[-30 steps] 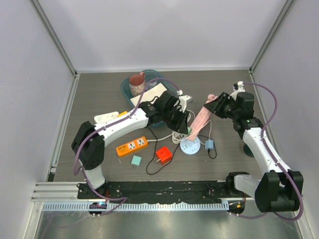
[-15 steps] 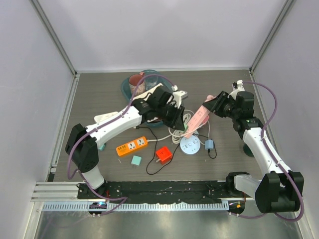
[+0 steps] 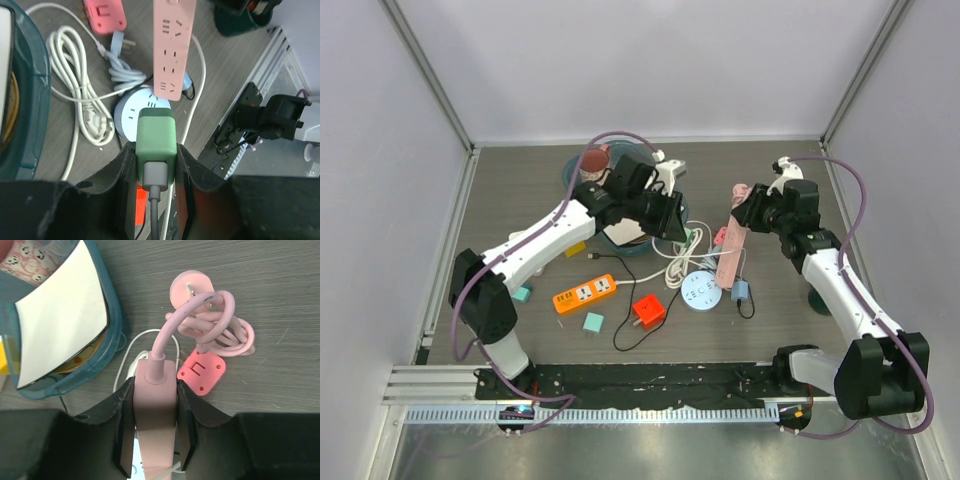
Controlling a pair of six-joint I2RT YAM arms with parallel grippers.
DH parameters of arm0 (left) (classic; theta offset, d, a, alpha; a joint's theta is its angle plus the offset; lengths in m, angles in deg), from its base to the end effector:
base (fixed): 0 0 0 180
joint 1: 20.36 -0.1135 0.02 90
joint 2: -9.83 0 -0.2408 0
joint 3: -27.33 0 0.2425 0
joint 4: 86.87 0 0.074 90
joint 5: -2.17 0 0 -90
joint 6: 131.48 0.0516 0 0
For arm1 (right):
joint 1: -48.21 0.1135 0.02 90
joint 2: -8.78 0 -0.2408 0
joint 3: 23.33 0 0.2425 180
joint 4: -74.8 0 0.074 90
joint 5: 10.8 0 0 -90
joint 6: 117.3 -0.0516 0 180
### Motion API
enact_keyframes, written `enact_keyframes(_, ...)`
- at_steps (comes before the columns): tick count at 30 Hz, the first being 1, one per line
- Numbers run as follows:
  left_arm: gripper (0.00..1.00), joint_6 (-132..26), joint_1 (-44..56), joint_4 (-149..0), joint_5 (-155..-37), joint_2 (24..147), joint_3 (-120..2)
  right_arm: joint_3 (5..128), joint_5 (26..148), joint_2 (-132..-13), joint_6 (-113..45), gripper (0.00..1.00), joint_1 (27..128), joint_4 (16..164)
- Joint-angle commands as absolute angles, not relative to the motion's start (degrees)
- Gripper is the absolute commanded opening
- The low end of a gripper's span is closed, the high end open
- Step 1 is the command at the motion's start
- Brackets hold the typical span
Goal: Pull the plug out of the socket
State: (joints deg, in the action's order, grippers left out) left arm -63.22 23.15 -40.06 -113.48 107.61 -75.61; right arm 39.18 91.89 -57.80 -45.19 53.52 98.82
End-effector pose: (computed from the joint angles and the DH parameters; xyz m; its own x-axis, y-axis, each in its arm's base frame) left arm 0.2632 -0.2807 0.2938 -0.7645 0.2653 -0.5875 0.6159 0.5699 -0.5440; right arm 0.2736 0.0368 0.2587 -0.5332 0.2514 -0.8078 -0.1255 0.9207 0.3694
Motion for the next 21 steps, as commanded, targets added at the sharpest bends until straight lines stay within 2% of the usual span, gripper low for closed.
enact_keyframes(1,0.00,-60.8,23.0,-37.2,-112.5,106.9,-80.6,41.9,86.1,-57.8,-41.4,0.01,53.9,99.2)
enact_keyframes(7,0.00,-61.4,22.9,-37.9,-111.0,103.4,-79.5,44.9,86.3,-59.1,-47.3,0.01,53.6,97.7)
enact_keyframes(11,0.00,-63.6,23.0,-40.4,-111.2,100.4,-76.3,47.6,81.7,-61.1,-51.6,0.01,53.3,93.8)
enact_keyframes(14,0.00,-66.6,23.1,-44.7,-110.0,97.7,-72.3,49.5,79.4,-64.4,-54.7,0.01,52.9,91.0)
enact_keyframes(17,0.00,-66.5,25.5,-46.9,-102.5,96.3,-69.2,51.2,77.4,-68.9,-58.4,0.01,51.8,87.4)
enact_keyframes(21,0.00,-68.6,28.3,-49.9,-101.5,96.7,-67.1,53.0,77.1,-75.4,-62.5,0.01,50.8,82.7)
